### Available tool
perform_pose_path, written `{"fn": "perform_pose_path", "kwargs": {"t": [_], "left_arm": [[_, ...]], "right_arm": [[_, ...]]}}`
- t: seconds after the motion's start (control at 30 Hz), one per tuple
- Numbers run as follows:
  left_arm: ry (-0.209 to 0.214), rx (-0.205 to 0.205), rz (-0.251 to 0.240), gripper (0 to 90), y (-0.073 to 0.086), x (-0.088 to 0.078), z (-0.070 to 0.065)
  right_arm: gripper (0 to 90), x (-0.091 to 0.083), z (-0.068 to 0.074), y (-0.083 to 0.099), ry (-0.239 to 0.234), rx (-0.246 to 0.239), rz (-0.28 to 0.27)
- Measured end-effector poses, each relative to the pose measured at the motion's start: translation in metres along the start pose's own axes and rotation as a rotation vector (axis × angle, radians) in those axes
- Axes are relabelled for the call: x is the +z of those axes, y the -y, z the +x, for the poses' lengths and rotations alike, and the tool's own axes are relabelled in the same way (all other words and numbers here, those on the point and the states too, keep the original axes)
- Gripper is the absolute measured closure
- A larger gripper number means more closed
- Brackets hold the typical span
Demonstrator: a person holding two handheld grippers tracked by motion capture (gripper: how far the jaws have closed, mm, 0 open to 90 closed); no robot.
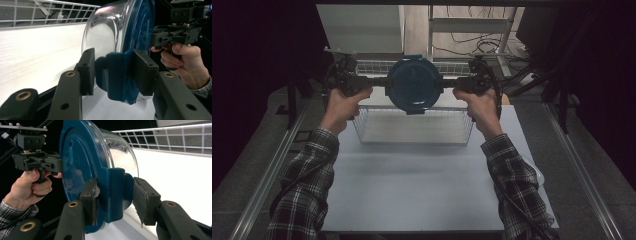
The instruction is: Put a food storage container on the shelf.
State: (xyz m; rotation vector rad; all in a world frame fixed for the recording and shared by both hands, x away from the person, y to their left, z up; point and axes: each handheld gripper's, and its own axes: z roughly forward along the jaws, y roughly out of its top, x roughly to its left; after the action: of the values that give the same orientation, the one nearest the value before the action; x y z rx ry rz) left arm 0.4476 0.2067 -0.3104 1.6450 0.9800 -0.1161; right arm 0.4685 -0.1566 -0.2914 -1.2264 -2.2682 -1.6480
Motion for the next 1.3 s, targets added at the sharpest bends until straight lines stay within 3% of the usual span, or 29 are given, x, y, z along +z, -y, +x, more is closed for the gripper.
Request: {"fn": "perform_pose_path", "kwargs": {"t": [0.27,0.5,0.57,0.63,0.67,0.7,0.73,0.8,0.9,1.0,1.07,1.13,1.3], "left_arm": [[-0.015,-0.024,-0.003,56.0,-0.009,0.008,0.016],[-0.023,0.006,-0.015,55.1,-0.011,0.011,0.023],[-0.036,0.018,-0.018,54.6,-0.012,0.013,0.022],[-0.065,0.038,-0.009,53.7,-0.013,0.016,0.018],[-0.079,0.033,0.001,51.2,-0.013,0.019,0.018],[-0.08,0.003,0.006,48.3,-0.014,0.02,0.021],[-0.068,-0.034,-0.006,47.8,-0.014,0.021,0.025],[-0.05,-0.061,-0.022,47.8,-0.013,0.023,0.031],[-0.051,-0.074,-0.026,47.5,-0.014,0.024,0.034],[-0.078,-0.07,-0.021,46.4,-0.016,0.026,0.034],[-0.136,-0.045,-0.009,44.5,-0.014,0.026,0.034],[-0.141,-0.033,-0.015,47.2,-0.014,0.025,0.033],[-0.211,0.01,-0.019,49.2,-0.016,0.023,0.026]], "right_arm": [[56.1,0.014,-0.018,-0.009,-0.001,0.048,0.001],[55.2,0.019,-0.023,-0.016,0.009,0.05,0.005],[54.2,0.02,-0.021,-0.018,0.032,0.043,0.004],[59.3,0.022,-0.018,-0.02,0.097,0.001,0.016],[57.6,0.025,-0.015,-0.021,0.153,-0.029,0.038],[57.3,0.027,-0.015,-0.021,0.175,-0.028,0.051],[57.5,0.029,-0.017,-0.021,0.175,-0.02,0.052],[58.0,0.03,-0.019,-0.021,0.164,-0.005,0.041],[58.2,0.032,-0.016,-0.023,0.191,-0.026,0.047],[58.7,0.034,-0.012,-0.026,0.229,-0.046,0.052],[58.3,0.035,-0.012,-0.025,0.228,-0.037,0.038],[58.4,0.036,-0.013,-0.025,0.225,-0.035,0.026],[58.1,0.037,-0.008,-0.024,0.24,-0.03,0.034]]}}
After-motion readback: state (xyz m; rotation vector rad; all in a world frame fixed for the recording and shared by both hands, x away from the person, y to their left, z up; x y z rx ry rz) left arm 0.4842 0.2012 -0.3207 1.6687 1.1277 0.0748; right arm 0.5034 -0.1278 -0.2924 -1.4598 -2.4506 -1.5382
